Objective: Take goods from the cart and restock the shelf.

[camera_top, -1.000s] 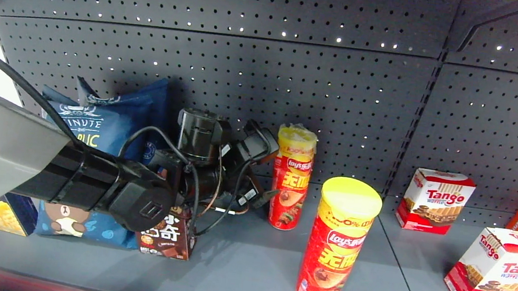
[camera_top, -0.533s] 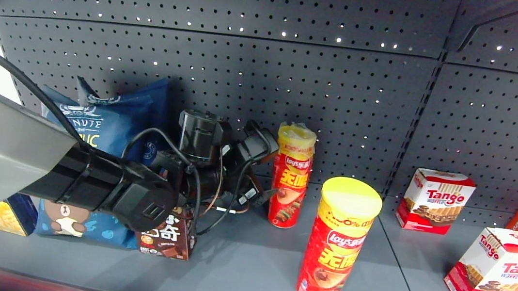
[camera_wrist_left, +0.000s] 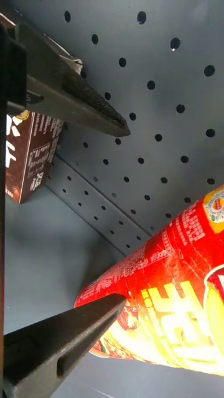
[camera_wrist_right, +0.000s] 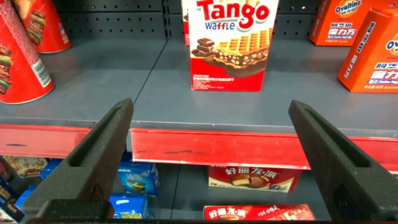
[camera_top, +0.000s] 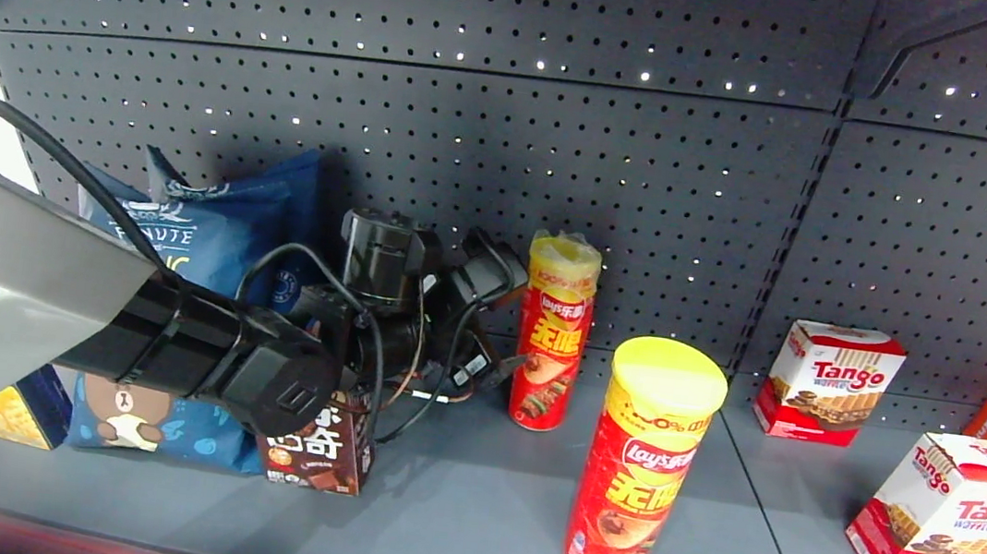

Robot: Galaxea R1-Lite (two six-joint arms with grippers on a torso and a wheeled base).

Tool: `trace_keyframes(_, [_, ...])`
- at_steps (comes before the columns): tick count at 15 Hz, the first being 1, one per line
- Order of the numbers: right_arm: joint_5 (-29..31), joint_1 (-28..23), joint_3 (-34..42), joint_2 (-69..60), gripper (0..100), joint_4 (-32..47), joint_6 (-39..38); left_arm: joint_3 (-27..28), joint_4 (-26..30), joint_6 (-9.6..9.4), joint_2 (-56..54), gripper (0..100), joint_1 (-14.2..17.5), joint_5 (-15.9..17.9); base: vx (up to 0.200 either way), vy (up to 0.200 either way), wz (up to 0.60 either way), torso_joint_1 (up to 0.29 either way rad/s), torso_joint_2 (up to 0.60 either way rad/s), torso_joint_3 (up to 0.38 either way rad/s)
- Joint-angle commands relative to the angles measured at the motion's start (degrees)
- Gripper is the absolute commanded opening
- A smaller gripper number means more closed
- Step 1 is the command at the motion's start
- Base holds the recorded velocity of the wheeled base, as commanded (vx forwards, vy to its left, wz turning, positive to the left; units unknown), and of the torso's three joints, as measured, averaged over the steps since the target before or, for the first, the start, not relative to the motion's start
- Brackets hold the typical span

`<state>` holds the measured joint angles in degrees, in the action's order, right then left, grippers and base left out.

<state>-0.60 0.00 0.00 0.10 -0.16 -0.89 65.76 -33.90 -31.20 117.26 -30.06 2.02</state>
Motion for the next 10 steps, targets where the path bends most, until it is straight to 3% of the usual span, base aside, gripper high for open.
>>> trace_keyframes(1, [0.0,0.0,0.0,0.1,100,0.0,0.0,0.0,0.1,-0.01,0.4,100,0.0,-0.2,0.000,0.000,0.00,0.000,0.00,0.000])
trace_keyframes(10, [0.0,0.0,0.0,0.1,100,0.0,0.0,0.3,0.2,-0.09,-3.1,100,-0.5,-0.3,0.000,0.000,0.00,0.000,0.00,0.000])
